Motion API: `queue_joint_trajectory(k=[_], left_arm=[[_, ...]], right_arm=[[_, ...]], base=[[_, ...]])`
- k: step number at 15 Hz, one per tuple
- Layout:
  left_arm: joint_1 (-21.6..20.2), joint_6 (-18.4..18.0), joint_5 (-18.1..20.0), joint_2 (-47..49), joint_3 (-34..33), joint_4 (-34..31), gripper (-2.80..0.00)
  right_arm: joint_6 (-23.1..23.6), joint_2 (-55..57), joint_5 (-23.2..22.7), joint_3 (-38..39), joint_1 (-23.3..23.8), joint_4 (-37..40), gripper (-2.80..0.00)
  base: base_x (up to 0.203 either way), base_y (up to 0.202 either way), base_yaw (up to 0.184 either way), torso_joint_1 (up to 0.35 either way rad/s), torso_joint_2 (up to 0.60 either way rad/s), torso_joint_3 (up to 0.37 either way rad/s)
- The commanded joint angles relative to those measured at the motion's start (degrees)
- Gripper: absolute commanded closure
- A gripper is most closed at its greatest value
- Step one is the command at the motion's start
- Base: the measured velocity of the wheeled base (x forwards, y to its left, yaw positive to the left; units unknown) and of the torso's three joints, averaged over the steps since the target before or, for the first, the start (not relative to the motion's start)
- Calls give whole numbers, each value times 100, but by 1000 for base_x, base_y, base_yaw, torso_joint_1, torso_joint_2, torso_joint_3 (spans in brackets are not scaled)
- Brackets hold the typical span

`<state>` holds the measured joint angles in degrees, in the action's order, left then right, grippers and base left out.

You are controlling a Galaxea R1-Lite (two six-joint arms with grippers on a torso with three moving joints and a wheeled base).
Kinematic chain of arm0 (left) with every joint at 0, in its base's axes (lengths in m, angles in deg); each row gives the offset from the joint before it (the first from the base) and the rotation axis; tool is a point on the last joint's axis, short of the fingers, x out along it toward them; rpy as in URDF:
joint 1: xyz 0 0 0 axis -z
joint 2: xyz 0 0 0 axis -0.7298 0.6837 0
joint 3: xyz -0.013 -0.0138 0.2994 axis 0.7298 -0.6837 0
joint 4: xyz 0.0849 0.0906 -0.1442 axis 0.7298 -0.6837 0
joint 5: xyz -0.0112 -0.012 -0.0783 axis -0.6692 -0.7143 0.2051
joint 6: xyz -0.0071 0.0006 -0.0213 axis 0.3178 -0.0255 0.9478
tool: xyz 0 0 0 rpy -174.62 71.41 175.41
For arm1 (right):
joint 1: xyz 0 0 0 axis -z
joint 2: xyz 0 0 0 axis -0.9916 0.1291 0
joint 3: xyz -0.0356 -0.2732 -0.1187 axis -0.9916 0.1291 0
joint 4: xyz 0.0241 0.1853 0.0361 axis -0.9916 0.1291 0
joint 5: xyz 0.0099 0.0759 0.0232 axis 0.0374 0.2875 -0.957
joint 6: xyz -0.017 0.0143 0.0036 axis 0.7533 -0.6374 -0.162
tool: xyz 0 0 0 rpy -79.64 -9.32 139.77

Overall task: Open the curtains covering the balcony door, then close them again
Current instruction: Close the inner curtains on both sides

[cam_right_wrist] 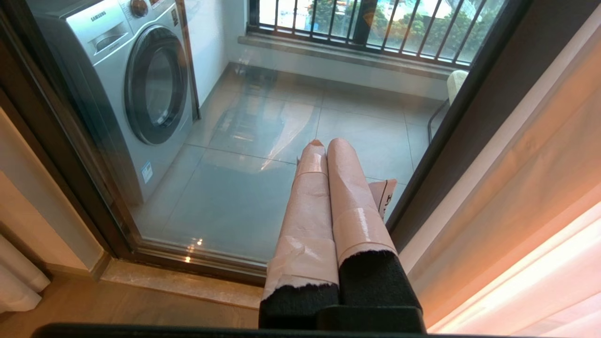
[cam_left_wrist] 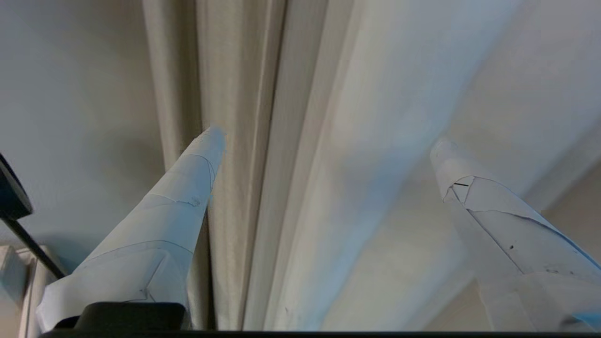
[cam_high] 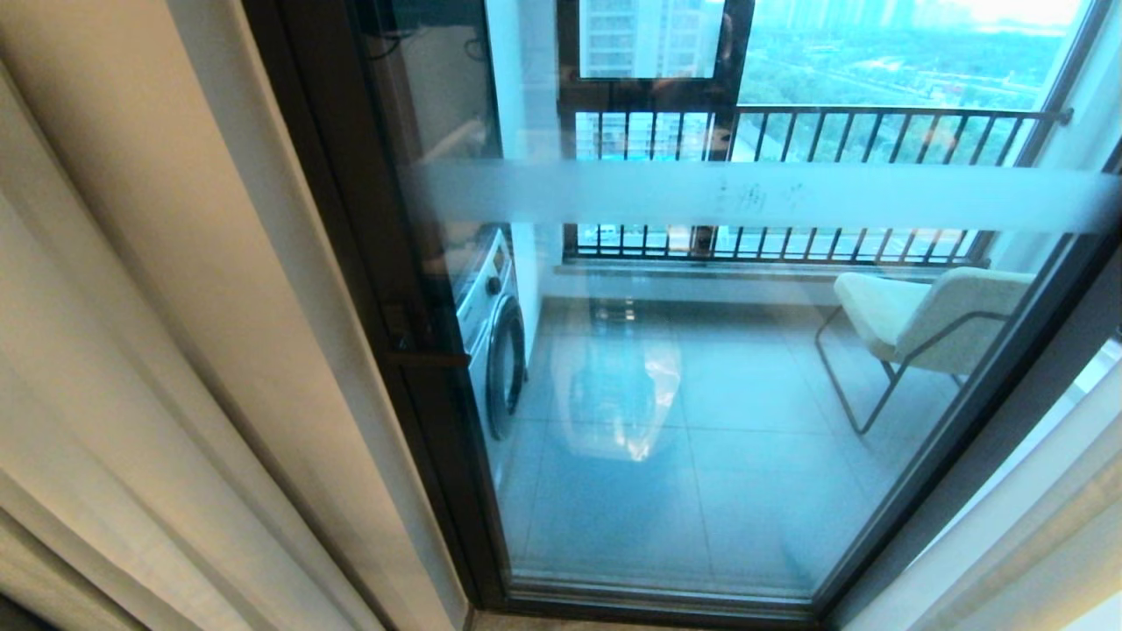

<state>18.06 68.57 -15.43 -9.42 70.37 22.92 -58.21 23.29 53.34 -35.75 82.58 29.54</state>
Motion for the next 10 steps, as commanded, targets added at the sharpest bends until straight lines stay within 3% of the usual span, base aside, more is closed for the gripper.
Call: queue_joint_trajectory(k=[1, 10], left_arm=[[-164, 22, 0, 166, 108, -5, -280], [-291, 516, 777, 571, 266, -93, -280]], right_arm=[[6, 1, -4, 0, 0, 2, 0], [6, 5, -4, 0, -7, 2, 0]], base=[[0, 0, 0, 0, 0, 0], [0, 0, 0, 0, 0, 0]])
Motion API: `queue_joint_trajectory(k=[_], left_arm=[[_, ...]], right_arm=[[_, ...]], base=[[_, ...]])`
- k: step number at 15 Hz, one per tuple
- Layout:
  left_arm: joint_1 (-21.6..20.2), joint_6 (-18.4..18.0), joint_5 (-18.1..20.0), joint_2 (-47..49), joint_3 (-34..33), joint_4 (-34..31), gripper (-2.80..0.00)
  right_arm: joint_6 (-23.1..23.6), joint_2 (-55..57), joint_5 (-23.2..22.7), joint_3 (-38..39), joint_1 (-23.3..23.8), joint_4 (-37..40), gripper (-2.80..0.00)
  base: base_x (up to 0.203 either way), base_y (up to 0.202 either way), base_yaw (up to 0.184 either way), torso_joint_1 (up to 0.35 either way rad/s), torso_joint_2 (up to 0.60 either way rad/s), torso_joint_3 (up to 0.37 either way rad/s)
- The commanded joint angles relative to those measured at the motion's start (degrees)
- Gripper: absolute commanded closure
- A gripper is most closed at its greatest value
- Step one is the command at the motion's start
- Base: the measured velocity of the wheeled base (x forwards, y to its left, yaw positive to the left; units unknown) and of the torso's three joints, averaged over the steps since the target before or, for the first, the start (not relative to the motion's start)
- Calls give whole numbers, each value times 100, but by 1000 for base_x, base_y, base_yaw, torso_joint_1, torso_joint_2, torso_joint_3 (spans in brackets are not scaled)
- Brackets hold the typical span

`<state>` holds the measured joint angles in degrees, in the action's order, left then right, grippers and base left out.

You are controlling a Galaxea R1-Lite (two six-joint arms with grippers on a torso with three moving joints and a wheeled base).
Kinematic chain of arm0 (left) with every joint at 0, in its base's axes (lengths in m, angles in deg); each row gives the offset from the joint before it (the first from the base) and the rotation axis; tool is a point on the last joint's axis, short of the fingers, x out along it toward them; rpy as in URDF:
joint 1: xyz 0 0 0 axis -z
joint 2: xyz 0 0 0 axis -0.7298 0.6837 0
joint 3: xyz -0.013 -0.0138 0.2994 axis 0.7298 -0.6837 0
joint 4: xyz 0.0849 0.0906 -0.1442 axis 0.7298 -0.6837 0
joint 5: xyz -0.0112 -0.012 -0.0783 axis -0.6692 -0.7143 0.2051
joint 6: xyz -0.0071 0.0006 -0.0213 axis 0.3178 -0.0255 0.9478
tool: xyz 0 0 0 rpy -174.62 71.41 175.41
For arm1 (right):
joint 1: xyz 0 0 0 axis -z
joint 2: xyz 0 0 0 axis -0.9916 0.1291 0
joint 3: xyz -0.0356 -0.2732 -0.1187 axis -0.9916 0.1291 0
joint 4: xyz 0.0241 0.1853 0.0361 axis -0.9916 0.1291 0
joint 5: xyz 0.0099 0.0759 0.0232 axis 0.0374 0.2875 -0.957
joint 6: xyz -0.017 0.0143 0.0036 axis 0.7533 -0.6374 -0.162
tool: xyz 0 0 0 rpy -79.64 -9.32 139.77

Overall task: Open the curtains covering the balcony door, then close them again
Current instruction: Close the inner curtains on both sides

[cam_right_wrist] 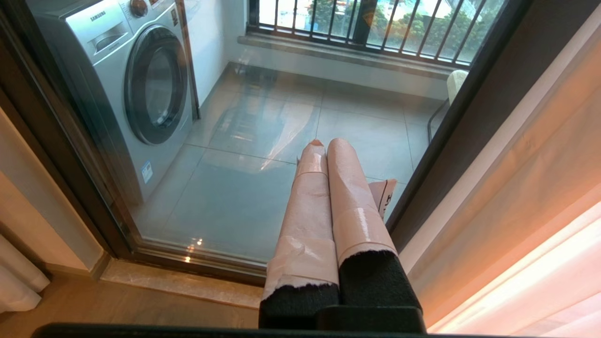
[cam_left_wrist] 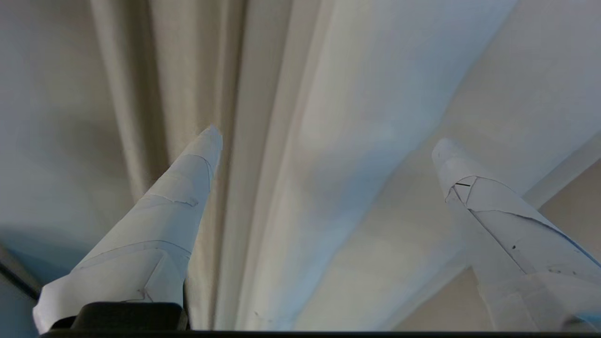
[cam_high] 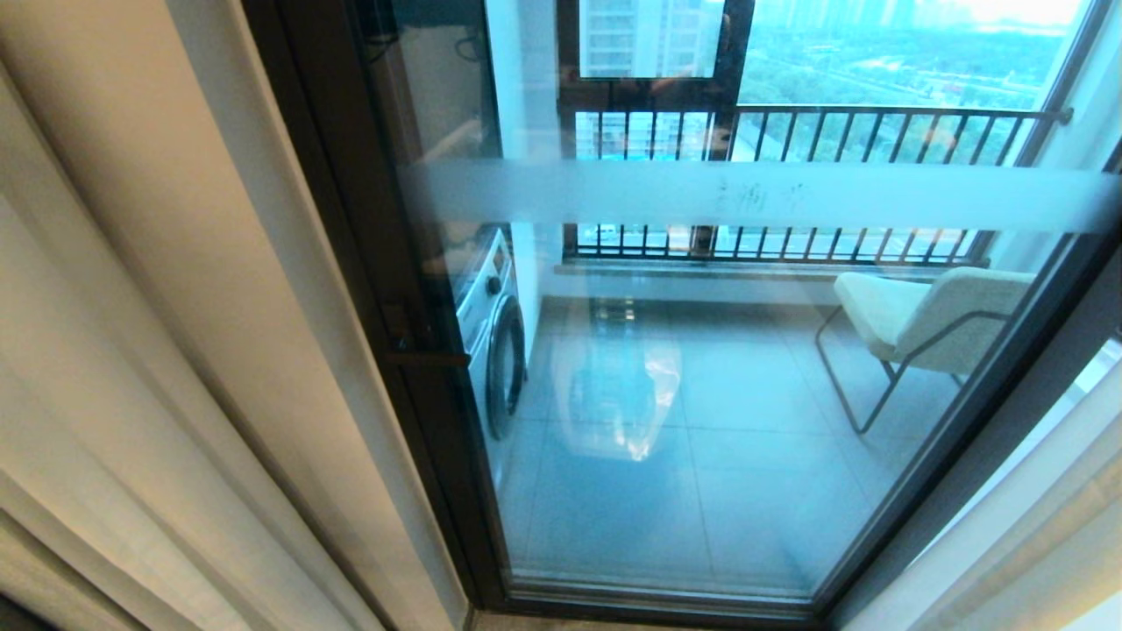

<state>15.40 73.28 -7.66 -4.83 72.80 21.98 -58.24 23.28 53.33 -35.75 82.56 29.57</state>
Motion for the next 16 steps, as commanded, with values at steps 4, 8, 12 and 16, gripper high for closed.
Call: queue_joint_trajectory(k=[4, 8, 12, 16], left_arm=[[-139, 122, 22, 337, 166, 1, -280], [-185, 131, 205, 679, 549, -19, -280], [-194, 448, 954, 893, 892, -346, -280], [-178, 625, 1442, 1188, 1376, -463, -280]], right_arm=[[8, 20, -3, 0, 2, 0, 0], [8, 39, -3, 0, 2, 0, 0], [8, 64, -3, 0, 2, 0, 0], [8, 64, -3, 0, 2, 0, 0]], base=[[0, 0, 0, 0, 0, 0], [0, 0, 0, 0, 0, 0], [0, 0, 0, 0, 0, 0], [0, 0, 0, 0, 0, 0]])
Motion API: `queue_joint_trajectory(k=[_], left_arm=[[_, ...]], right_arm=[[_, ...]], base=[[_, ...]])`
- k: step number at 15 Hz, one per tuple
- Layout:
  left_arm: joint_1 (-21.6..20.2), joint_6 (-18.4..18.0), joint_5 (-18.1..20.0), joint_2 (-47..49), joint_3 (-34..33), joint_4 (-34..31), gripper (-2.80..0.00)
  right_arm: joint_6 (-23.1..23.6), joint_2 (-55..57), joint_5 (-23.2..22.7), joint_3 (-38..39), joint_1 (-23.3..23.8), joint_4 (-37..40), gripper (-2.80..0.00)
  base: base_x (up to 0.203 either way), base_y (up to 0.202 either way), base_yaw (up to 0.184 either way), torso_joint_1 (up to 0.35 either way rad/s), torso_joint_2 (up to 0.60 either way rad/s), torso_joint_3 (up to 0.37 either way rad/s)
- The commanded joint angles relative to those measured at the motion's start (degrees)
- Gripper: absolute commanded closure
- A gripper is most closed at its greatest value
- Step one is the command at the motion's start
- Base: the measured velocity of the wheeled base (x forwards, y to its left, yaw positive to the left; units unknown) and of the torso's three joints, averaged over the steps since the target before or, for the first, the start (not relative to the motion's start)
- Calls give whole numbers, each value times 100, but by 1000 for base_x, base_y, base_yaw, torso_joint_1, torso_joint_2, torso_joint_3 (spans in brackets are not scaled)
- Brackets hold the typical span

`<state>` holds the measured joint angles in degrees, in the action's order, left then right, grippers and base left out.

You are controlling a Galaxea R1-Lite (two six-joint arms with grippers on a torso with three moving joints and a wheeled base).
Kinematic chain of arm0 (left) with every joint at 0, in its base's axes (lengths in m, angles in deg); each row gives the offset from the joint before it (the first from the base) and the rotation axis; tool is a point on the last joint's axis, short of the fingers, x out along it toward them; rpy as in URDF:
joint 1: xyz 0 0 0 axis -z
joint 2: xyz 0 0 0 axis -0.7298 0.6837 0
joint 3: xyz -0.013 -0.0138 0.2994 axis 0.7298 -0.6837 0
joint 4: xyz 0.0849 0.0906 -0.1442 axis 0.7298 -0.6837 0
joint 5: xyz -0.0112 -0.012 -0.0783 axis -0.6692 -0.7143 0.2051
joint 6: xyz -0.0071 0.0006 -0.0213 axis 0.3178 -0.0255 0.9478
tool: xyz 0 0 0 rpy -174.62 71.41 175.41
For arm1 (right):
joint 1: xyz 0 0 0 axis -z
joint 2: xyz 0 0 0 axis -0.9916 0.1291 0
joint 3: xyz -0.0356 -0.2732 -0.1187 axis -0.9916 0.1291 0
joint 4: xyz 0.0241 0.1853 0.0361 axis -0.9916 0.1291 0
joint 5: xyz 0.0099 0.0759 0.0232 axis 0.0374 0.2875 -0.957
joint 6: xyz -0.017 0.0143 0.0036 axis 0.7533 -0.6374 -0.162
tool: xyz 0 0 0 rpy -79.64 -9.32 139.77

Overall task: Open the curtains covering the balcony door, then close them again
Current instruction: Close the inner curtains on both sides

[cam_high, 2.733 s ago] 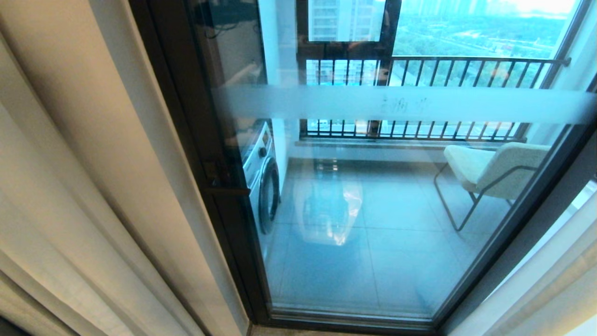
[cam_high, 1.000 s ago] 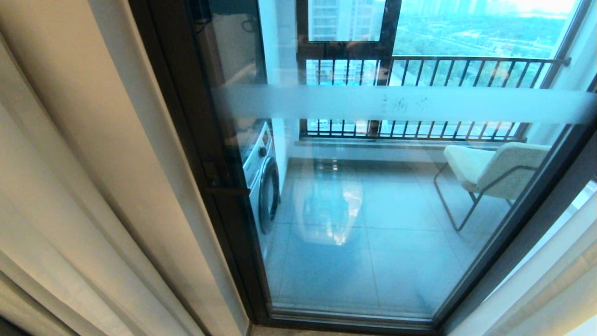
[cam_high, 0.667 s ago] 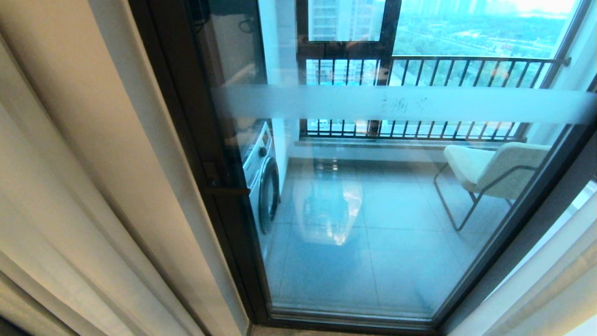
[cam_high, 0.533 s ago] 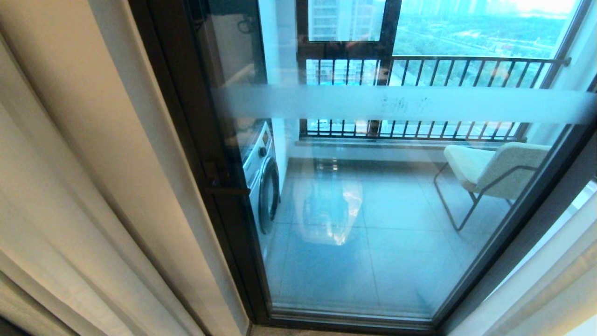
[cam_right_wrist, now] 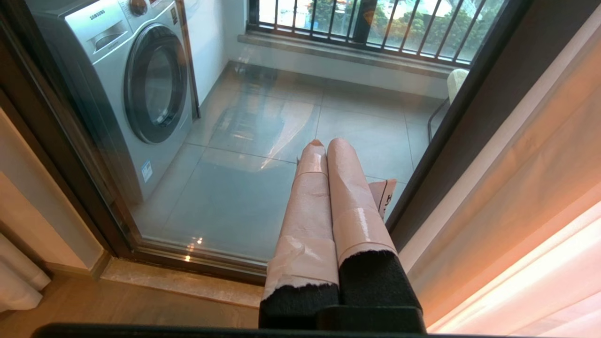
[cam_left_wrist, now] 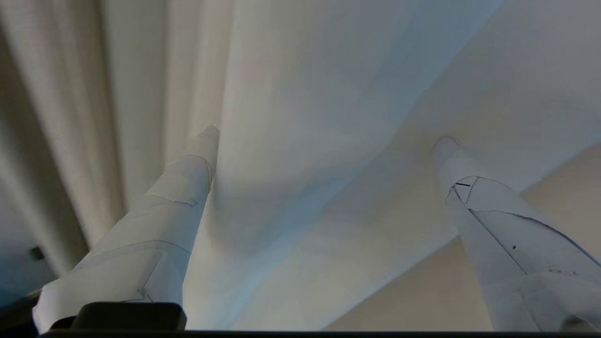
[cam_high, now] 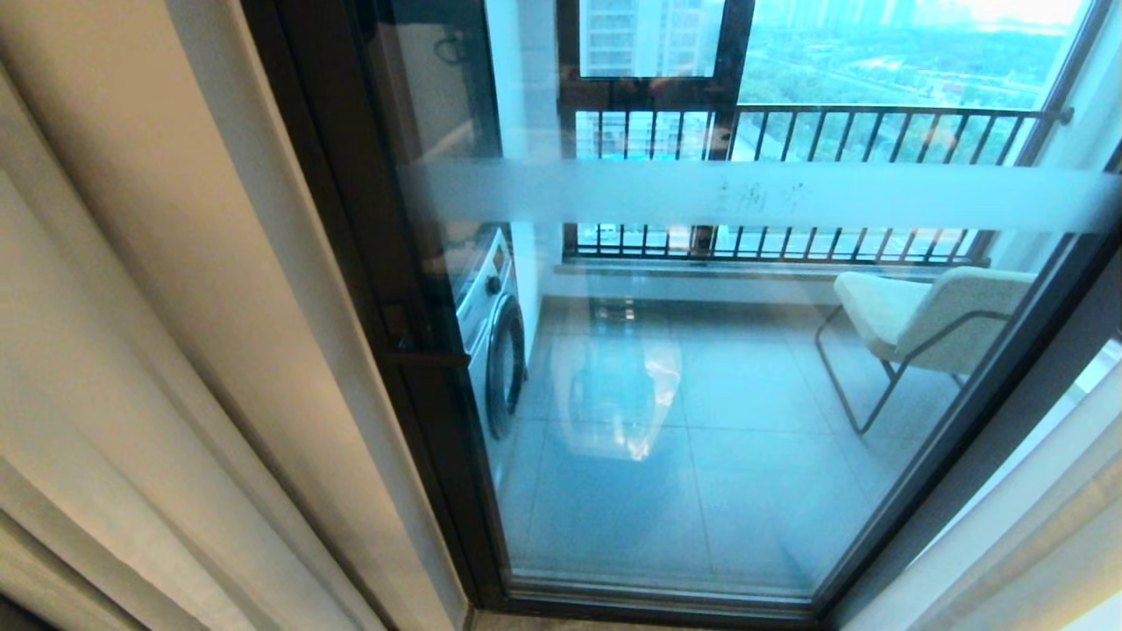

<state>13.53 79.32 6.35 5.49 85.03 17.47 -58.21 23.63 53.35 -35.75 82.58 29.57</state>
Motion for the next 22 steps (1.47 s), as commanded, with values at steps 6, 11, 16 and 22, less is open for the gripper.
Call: queue_joint_trajectory(k=[6, 11, 16, 22], left_arm=[[30, 19, 605, 373, 572, -11, -280], [119, 16, 625, 621, 1103, -14, -280], [179, -128, 625, 780, 1496, 57, -280], [179, -183, 625, 841, 1522, 57, -280]], right_arm=[[6, 29, -5, 0, 0, 0, 0], [6, 20, -5, 0, 0, 0, 0], [6, 18, -5, 0, 0, 0, 0], [6, 20, -5, 0, 0, 0, 0]], base=[[0, 0, 0, 0, 0, 0], [0, 0, 0, 0, 0, 0], [0, 0, 0, 0, 0, 0], [0, 0, 0, 0, 0, 0]])
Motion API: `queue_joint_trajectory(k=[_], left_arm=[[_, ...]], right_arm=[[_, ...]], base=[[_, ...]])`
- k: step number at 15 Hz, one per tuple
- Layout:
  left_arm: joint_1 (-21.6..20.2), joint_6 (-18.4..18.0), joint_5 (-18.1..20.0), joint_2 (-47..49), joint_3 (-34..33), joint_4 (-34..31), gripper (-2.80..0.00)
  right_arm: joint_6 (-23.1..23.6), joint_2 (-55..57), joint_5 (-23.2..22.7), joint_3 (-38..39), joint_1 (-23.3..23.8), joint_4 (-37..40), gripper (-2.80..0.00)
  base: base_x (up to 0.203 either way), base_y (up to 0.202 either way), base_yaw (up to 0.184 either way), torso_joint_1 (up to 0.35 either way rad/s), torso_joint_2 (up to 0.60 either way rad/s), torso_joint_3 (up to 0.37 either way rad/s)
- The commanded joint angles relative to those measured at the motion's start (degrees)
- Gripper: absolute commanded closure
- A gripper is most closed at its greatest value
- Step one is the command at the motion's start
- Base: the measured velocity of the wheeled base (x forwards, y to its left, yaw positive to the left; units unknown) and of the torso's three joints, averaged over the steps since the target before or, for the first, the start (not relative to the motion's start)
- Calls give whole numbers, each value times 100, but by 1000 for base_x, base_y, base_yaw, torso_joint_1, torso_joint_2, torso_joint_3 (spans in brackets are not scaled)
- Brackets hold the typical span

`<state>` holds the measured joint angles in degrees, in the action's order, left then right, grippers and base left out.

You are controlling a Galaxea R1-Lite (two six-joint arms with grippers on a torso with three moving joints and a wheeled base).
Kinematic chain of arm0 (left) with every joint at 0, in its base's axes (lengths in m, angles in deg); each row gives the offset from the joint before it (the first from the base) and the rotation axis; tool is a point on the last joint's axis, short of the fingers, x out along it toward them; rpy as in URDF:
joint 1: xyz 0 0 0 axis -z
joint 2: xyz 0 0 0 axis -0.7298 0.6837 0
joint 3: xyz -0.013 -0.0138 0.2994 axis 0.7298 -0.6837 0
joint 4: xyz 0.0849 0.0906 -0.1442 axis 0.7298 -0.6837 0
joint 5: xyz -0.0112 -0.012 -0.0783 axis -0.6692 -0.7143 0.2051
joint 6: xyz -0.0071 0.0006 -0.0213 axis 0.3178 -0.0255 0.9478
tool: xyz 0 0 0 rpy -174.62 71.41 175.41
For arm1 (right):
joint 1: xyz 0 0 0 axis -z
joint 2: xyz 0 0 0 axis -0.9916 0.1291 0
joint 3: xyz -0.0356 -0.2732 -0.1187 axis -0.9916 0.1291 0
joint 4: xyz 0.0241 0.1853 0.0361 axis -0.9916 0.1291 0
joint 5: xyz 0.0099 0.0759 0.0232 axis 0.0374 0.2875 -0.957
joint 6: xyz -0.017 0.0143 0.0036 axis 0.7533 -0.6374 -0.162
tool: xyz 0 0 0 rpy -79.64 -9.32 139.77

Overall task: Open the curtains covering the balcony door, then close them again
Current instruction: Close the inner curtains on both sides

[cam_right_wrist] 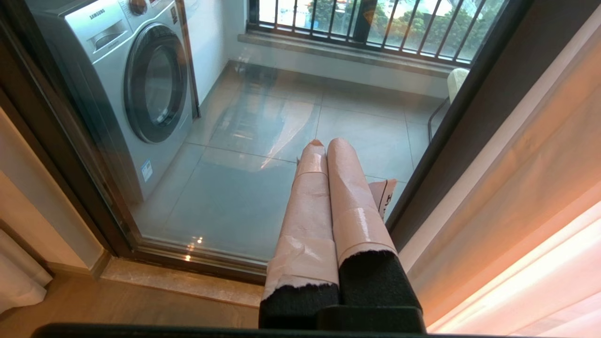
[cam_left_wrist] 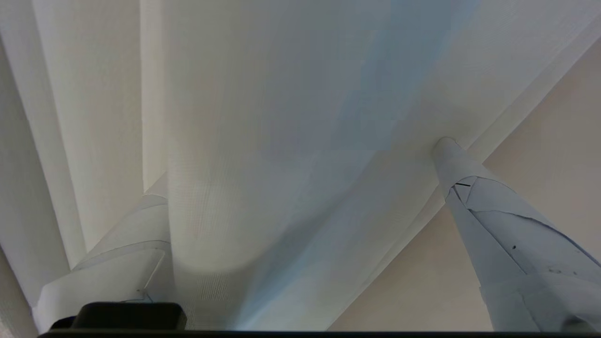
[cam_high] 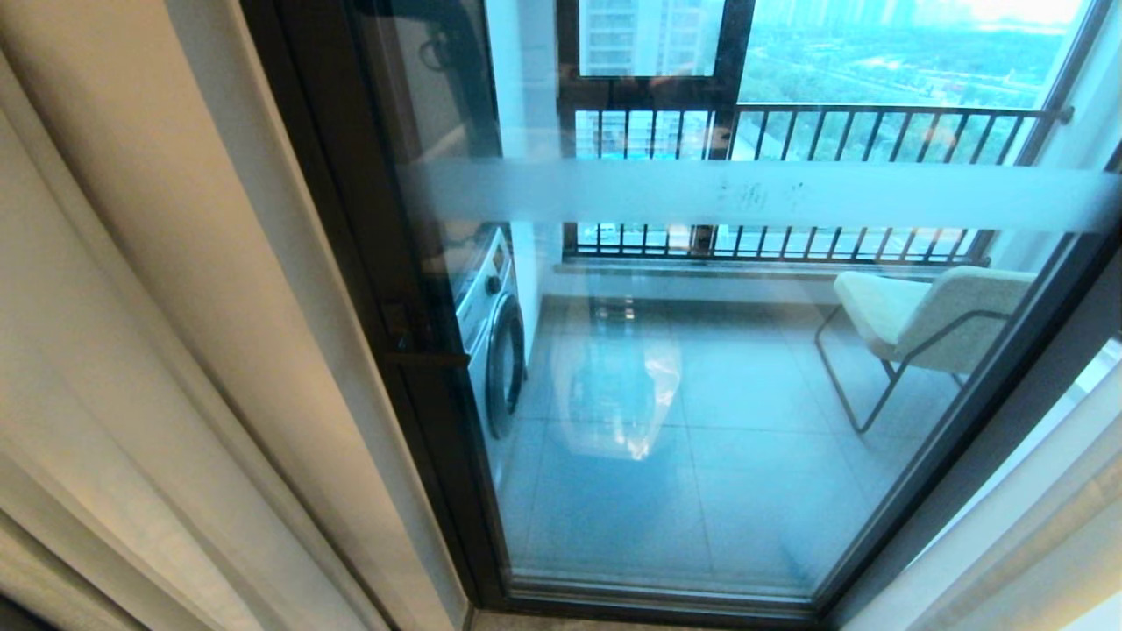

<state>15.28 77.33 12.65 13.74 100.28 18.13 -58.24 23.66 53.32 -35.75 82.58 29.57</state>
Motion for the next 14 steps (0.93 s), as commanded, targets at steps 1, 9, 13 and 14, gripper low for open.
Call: queue_joint_trajectory(k=[1, 9, 13, 14], left_arm=[[12, 16, -5, 24, -4, -18, -280], [74, 68, -32, 25, -55, -62, 0], [82, 77, -41, 7, -55, -71, 0], [91, 68, -41, -1, -55, -71, 0]], right_arm=[[8, 17, -2, 0, 0, 0, 0], [8, 11, -2, 0, 0, 0, 0], [8, 9, -2, 0, 0, 0, 0], [8, 4, -2, 0, 0, 0, 0]], base=[[0, 0, 0, 0, 0, 0], [0, 0, 0, 0, 0, 0], [0, 0, 0, 0, 0, 0], [0, 0, 0, 0, 0, 0]])
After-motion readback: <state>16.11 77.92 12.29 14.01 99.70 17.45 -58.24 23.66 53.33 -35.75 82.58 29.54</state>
